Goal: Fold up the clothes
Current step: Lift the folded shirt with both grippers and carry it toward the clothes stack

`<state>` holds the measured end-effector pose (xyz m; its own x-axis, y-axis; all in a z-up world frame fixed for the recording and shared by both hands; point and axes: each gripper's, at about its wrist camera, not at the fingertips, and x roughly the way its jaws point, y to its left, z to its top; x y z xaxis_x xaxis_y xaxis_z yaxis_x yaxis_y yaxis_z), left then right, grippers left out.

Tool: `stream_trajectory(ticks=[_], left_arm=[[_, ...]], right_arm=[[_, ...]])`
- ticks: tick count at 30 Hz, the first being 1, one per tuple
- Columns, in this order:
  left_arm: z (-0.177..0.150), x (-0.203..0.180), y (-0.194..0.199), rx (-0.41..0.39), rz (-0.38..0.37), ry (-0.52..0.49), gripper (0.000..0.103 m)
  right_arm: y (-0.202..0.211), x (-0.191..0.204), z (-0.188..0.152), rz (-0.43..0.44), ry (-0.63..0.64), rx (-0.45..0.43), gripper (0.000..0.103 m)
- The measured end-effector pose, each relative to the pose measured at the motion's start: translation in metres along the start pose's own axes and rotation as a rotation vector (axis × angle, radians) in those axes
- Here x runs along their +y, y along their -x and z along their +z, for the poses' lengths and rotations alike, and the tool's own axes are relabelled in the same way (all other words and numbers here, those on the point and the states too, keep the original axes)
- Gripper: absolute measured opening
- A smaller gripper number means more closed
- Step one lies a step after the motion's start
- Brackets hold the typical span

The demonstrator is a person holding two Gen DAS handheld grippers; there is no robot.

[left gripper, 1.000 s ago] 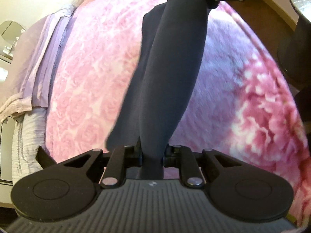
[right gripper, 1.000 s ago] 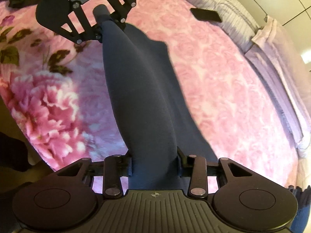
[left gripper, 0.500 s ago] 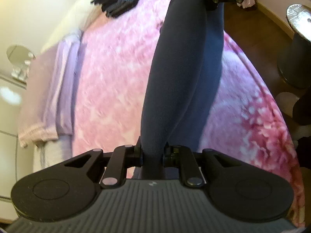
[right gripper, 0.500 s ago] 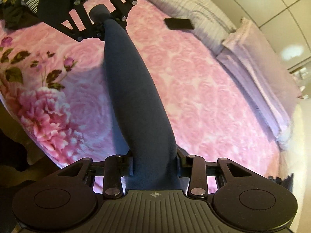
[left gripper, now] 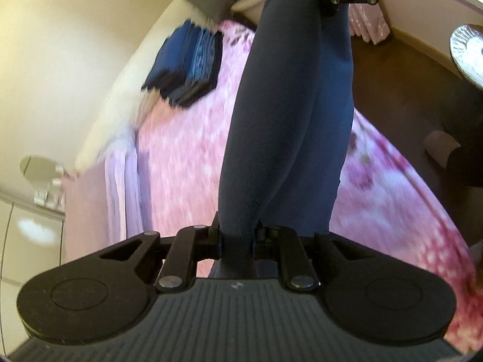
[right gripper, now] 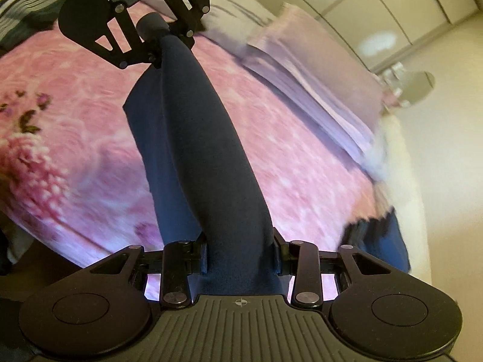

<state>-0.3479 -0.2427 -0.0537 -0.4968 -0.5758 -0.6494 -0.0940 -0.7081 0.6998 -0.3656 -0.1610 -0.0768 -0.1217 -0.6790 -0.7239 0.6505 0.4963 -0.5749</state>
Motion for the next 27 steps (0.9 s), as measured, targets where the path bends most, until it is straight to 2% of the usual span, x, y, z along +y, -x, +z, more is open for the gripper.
stream_trajectory(ticks=[9,14,20,27], left_arm=[[0.141,0.043,-0.065,-0.050,0.012,-0.046,0.014],[0.201,0.071,-0.099,-0.075,0.031,-0.032,0.014],[0.243,0.105,-0.143,-0.099,0.044,-0.051,0.014],[0.272,0.154,-0.205,-0.141,0.067,-0.065,0.014]], right_arm=[[0.001,-0.119,-0.102,-0.047,-0.046,0.017,0.036],[-0.002,-0.186,-0.150,-0.071,-0.053,0.026,0.036],[-0.019,-0.251,-0.183,-0.094,-0.043,0.035,0.036],[-0.057,-0.324,-0.197,-0.123,-0.049,0.049,0.036]])
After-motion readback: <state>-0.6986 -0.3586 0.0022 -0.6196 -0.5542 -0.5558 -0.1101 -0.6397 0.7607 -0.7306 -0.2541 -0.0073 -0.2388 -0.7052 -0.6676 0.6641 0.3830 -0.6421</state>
